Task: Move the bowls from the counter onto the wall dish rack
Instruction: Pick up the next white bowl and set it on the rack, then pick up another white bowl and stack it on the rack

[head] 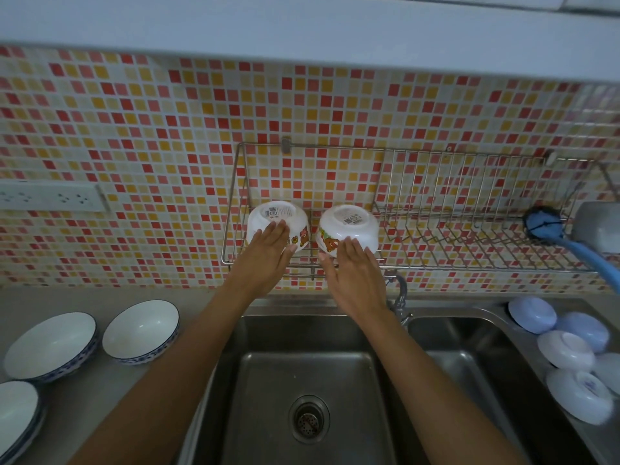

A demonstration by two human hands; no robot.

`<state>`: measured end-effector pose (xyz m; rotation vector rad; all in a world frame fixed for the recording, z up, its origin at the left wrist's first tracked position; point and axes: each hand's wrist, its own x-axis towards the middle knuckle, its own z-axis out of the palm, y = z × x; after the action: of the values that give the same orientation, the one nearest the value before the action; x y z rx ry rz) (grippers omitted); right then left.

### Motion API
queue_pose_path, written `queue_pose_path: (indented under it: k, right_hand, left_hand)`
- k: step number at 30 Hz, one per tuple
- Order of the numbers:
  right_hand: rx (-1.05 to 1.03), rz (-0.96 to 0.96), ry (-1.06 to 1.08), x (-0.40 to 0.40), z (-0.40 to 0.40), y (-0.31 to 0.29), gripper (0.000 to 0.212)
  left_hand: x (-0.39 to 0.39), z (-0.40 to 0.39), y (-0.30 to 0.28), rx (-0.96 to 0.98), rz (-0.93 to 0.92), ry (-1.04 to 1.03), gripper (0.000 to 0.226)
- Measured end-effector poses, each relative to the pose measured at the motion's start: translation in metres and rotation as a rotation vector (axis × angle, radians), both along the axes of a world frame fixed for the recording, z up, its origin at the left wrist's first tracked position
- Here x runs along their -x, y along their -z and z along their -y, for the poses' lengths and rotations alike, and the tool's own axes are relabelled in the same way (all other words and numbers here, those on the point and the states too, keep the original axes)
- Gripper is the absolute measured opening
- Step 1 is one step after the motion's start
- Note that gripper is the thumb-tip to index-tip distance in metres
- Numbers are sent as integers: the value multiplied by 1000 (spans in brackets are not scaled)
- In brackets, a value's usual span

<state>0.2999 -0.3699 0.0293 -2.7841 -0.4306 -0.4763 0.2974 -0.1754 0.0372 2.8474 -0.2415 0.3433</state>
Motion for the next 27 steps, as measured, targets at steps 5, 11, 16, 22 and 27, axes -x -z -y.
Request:
queue_pose_path:
  k: [5, 11, 16, 22, 27]
  right_hand:
    - [43, -58, 34, -4, -4, -2, 89]
    - [31, 87, 53, 4, -7, 12, 81]
    - [-20, 170, 6, 35, -24, 38, 68]
    - [-151, -31, -465, 110, -138, 74, 55]
    - [-161, -428, -503, 132, -173, 97, 62]
  left_hand:
    - [-1, 1, 1, -29, 30, 0, 55]
    - [14, 1, 7, -182, 159, -72, 69]
    - [62, -11, 43, -79, 200, -115, 55]
    - [185, -113, 83, 155, 83, -465, 77]
    - [219, -153, 95, 291, -9, -647, 62]
